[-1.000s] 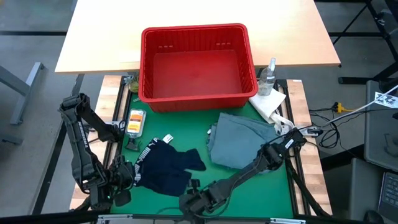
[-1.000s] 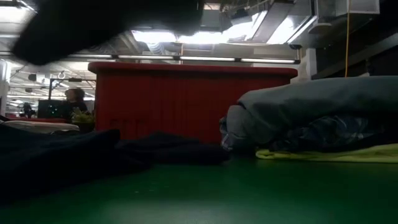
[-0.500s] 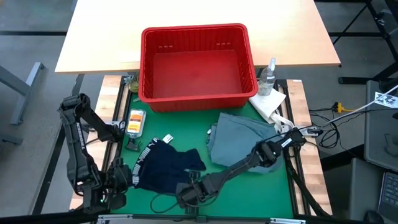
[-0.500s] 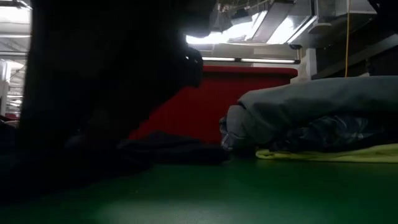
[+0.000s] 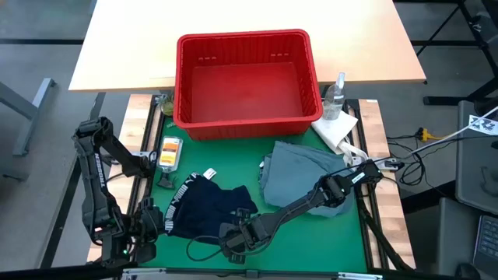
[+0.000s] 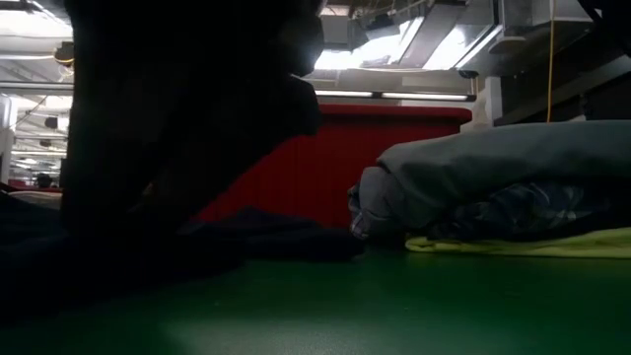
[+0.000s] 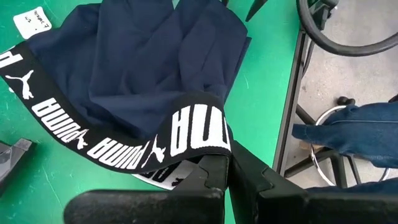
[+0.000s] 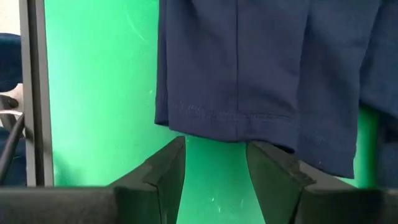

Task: Fold Laundry from Bin
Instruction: Fold the dark blue underwear shorts

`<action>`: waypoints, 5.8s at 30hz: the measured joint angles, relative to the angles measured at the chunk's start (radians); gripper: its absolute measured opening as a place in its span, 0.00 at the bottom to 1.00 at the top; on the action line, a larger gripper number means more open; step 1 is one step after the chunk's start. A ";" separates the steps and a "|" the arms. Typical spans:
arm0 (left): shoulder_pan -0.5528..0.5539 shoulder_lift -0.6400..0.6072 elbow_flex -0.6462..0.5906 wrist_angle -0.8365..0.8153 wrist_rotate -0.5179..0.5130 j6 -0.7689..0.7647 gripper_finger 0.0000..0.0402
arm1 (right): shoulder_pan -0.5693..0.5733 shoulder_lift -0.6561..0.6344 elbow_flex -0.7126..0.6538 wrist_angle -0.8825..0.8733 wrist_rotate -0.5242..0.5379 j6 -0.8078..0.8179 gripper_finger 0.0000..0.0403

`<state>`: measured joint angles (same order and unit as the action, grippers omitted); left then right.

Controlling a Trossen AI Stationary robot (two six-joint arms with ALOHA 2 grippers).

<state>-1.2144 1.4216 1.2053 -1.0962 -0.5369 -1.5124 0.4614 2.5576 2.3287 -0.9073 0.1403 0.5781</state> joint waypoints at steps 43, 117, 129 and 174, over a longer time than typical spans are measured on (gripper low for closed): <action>0.000 0.000 0.000 0.008 -0.008 -0.024 0.00 | -0.018 0.018 -0.001 0.098 0.186 -0.008 0.03; 0.632 -0.296 0.729 -0.328 -0.326 0.874 0.00 | -0.491 -0.751 0.026 -0.298 0.347 -0.769 0.00; 0.365 -0.195 0.300 -0.227 0.128 0.418 0.00 | -0.128 -0.632 0.027 -0.550 0.293 -0.594 0.00; 0.023 0.288 -0.034 0.683 0.296 -0.075 0.26 | 0.176 -0.278 -0.174 -0.042 0.008 -0.416 0.00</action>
<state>-1.1912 1.7100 1.1717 -0.4133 -0.2405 -1.5871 0.6376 2.2791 2.1545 -0.9495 0.1487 0.1618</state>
